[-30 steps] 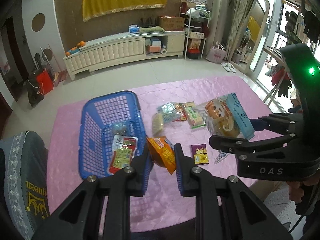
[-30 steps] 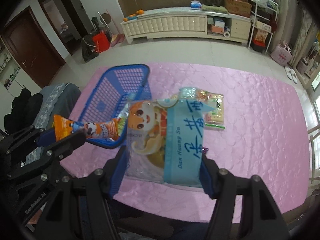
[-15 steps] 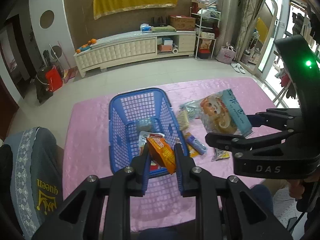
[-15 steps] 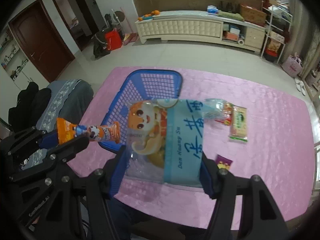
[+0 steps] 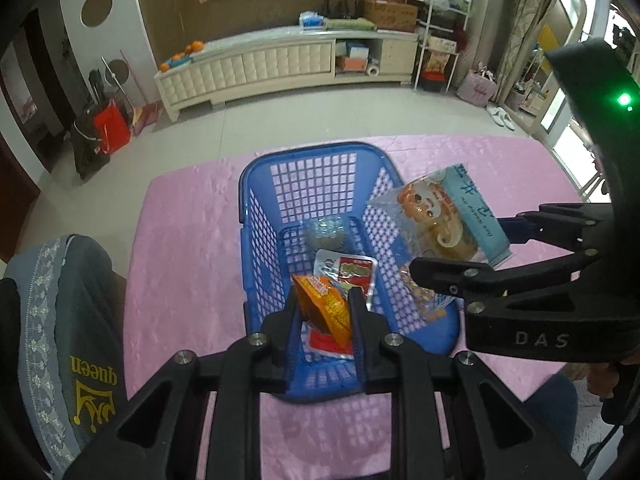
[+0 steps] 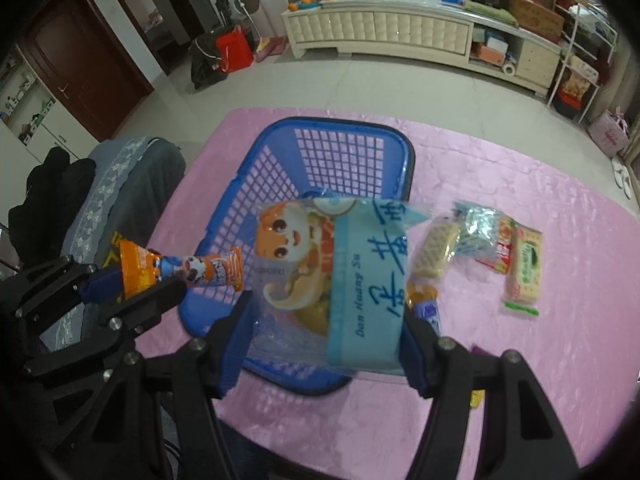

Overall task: Organize snacks
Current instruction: 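Carry both bags over the basket and open the left tool to drop its bag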

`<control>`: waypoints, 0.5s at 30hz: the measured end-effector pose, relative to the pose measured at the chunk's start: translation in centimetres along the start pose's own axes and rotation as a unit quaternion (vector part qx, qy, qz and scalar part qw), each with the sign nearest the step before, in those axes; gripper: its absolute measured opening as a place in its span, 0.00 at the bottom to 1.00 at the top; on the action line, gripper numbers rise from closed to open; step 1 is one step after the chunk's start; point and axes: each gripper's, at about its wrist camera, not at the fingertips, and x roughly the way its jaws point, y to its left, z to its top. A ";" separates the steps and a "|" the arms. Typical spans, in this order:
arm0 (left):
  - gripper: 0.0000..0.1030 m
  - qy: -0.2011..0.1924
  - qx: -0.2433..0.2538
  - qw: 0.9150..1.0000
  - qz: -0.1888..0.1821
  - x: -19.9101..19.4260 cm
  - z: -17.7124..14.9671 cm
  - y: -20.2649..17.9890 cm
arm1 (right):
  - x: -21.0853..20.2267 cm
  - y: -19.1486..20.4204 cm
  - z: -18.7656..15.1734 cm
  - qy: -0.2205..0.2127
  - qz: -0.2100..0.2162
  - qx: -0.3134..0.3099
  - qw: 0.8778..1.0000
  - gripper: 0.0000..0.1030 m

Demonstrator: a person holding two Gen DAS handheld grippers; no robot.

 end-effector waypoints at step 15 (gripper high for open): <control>0.50 0.021 -0.031 0.998 0.041 8.0 5.6 3.3 | 4.5 -1.3 4.1 -0.004 -0.003 -0.007 1.000 0.67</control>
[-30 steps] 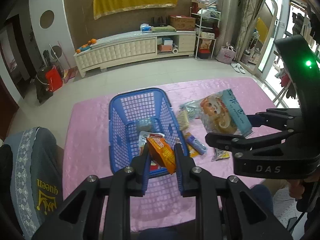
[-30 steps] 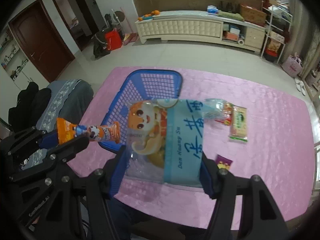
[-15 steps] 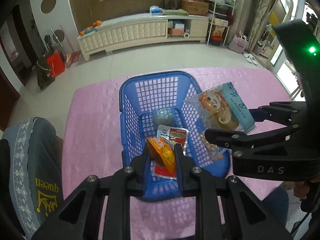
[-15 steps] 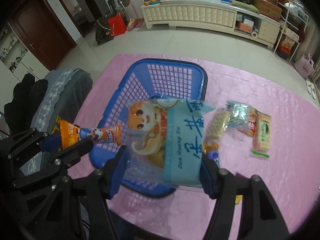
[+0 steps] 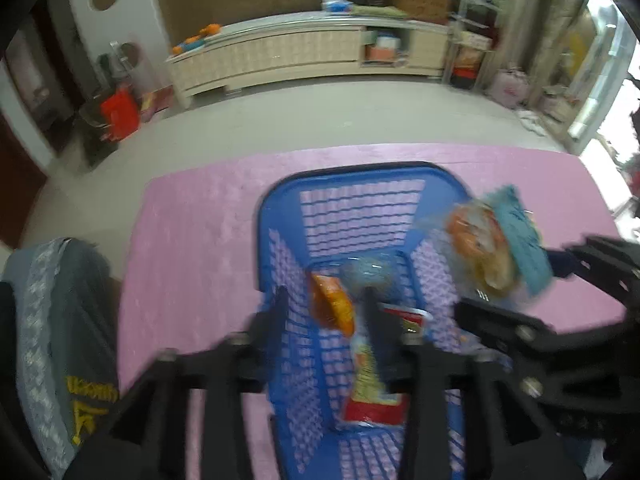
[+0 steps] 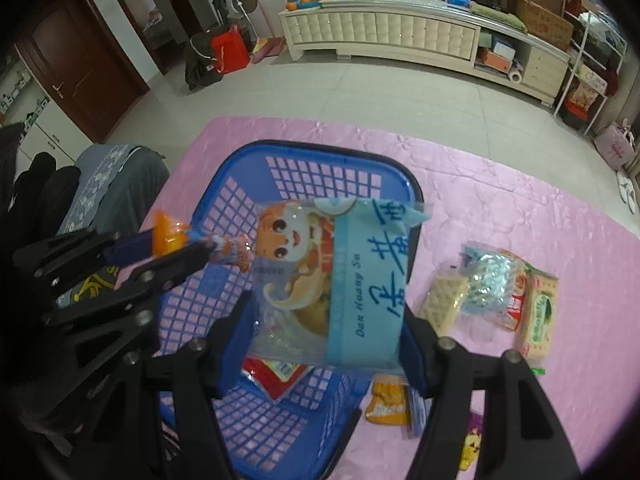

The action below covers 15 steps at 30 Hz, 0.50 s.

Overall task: Organize snacks
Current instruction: 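Carry both bags over the basket and open the left tool to drop its bag, then lower the blue pastry bag into the basket and open the right tool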

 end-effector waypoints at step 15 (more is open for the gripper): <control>0.67 0.001 -0.011 0.999 -0.033 -3.0 -3.0 1.3 | -2.3 -0.6 -1.0 0.004 -0.009 0.021 1.000 0.68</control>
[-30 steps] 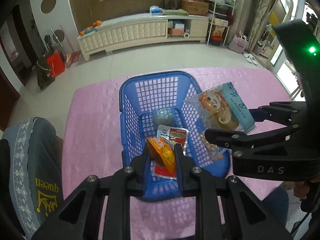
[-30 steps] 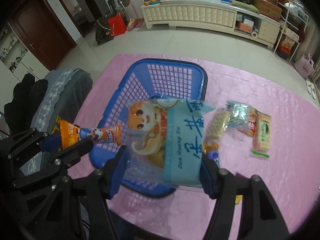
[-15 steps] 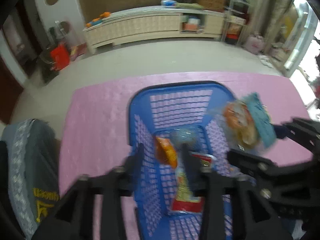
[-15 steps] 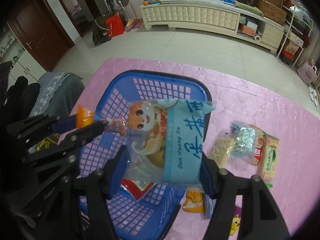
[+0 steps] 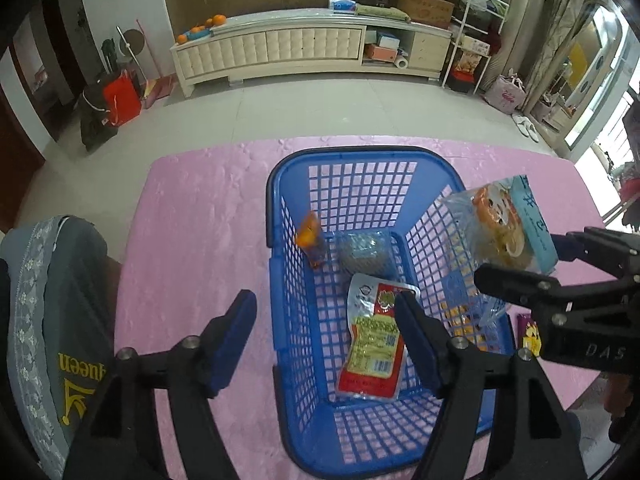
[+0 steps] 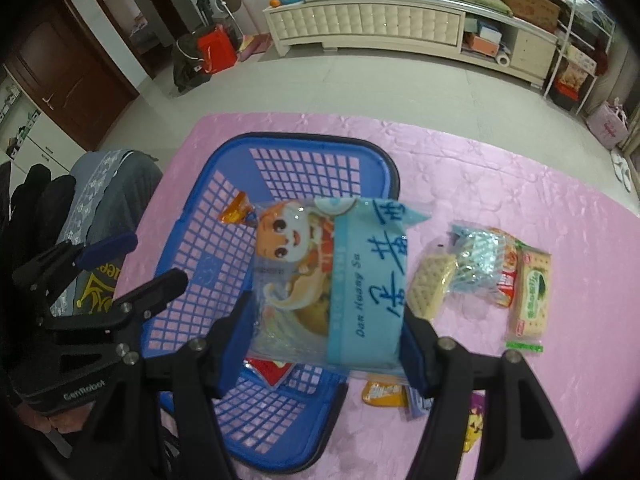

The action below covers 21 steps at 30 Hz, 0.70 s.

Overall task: Organize snacks
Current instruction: 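Lower the blue pastry bag into the basket and open the right tool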

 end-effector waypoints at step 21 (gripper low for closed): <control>0.67 -0.005 -0.030 0.999 -0.009 1.7 0.8 4.6 | 4.7 3.5 2.8 0.032 -0.021 -0.033 0.999 0.68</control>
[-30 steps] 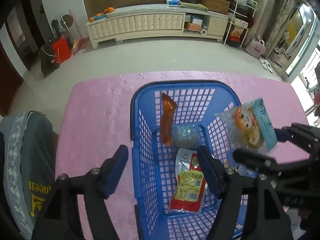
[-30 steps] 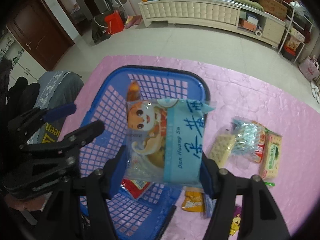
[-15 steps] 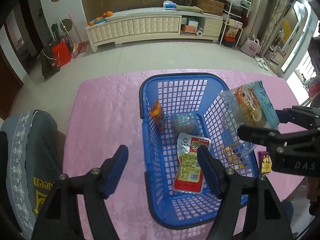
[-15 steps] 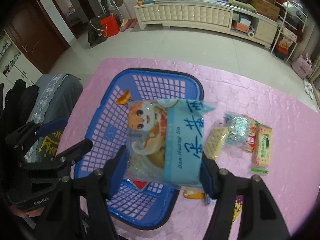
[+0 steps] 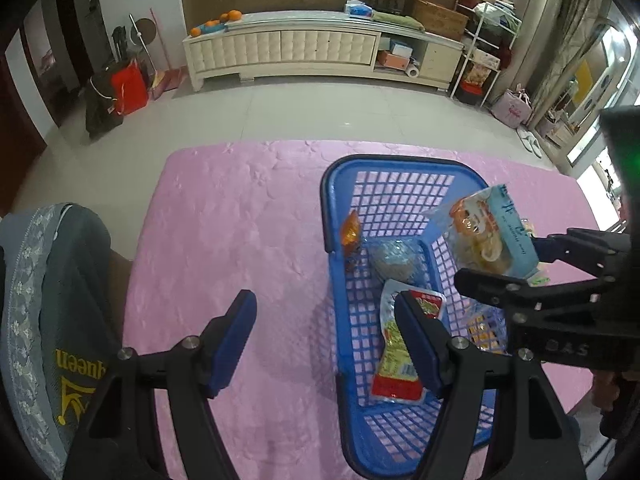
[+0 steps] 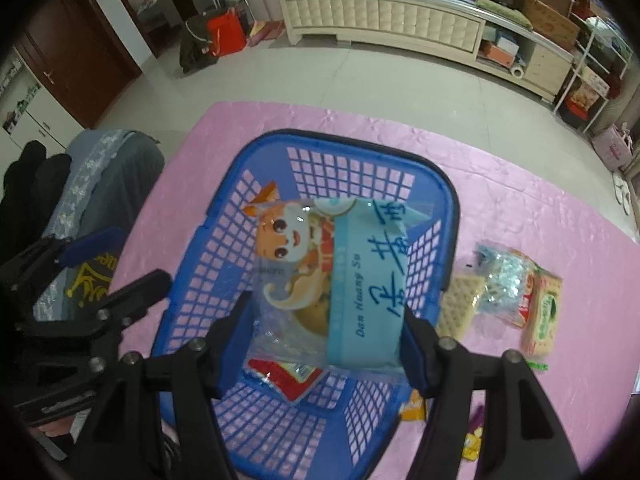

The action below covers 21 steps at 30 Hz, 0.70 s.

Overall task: Organize snacks
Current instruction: 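Lower the blue pastry bag into the basket and open the right tool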

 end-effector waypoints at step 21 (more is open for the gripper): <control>0.67 -0.014 0.016 1.000 -0.004 -3.4 -1.8 -3.8 | -4.7 -2.6 -2.5 -0.035 -0.038 0.027 0.998 0.87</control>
